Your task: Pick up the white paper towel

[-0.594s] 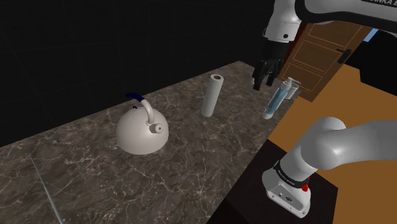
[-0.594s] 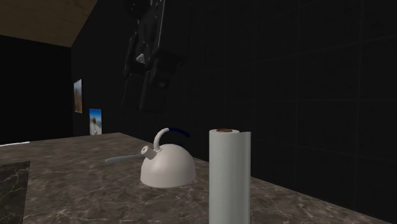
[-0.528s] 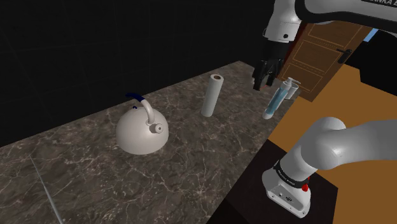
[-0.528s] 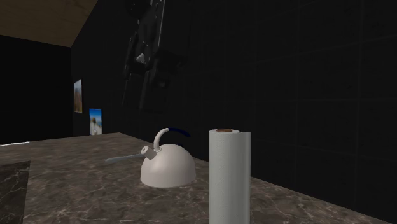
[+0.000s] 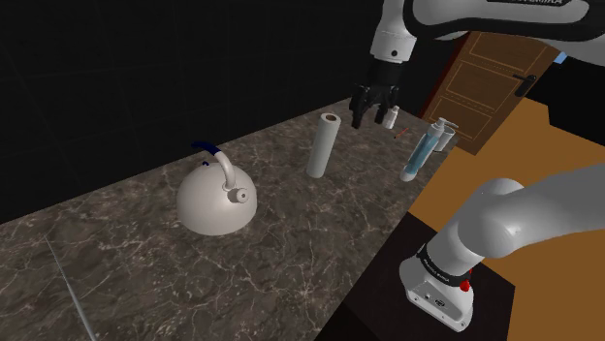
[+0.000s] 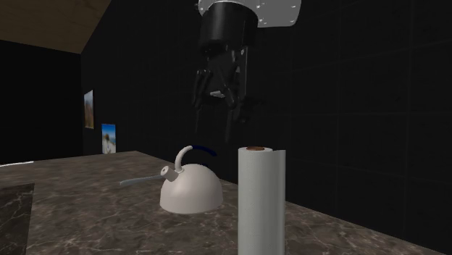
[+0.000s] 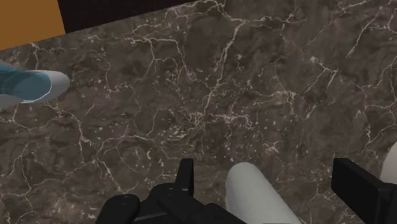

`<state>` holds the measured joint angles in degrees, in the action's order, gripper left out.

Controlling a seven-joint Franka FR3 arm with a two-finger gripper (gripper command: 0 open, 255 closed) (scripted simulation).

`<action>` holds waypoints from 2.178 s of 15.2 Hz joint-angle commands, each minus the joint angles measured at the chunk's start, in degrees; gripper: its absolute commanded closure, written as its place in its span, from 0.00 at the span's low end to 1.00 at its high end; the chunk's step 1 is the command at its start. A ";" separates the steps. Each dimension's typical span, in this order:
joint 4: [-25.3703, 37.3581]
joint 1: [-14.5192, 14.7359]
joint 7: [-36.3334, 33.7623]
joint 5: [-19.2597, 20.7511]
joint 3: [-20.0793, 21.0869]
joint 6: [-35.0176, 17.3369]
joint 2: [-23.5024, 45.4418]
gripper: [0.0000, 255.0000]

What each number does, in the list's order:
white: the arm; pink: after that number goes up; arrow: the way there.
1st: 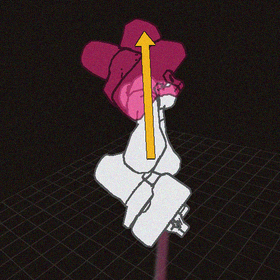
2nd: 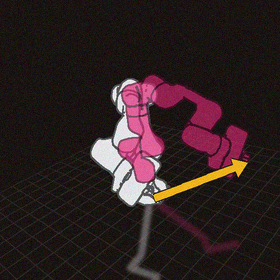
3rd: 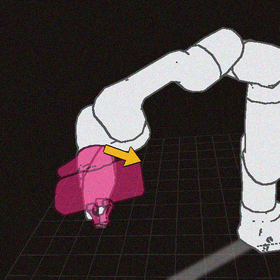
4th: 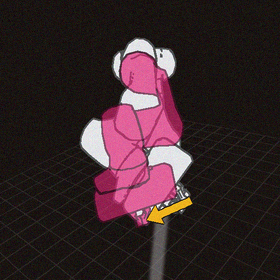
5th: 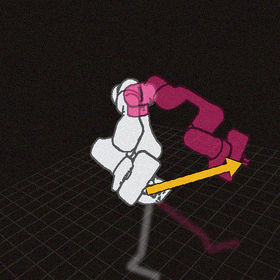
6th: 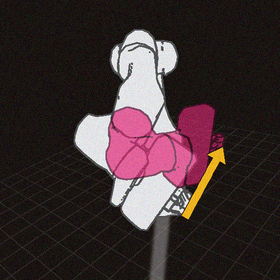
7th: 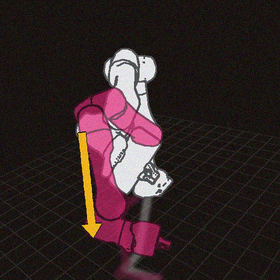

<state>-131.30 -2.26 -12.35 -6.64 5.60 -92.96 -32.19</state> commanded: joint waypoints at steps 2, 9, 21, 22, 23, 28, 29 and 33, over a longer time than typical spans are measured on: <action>3.96 -0.39 -1.76 -0.02 0.98 -4.27 6.43 0.00; 11.08 -1.06 -4.89 0.83 2.25 -11.20 17.26 0.00; 6.59 -0.98 -4.61 0.70 2.41 -16.25 17.81 1.00; 6.58 -0.98 -4.62 0.70 2.42 -16.23 17.79 1.00; 6.57 -0.98 -4.61 0.70 2.41 -16.26 17.81 1.00; 7.26 -0.97 -4.66 0.73 2.38 -15.51 17.75 1.00; 7.91 -0.99 -4.70 0.75 2.35 -14.73 17.62 1.00; 10.67 -1.03 -4.87 0.82 2.24 -11.65 17.29 1.00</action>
<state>-121.16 -3.24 -17.29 -5.84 7.94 -105.42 -14.65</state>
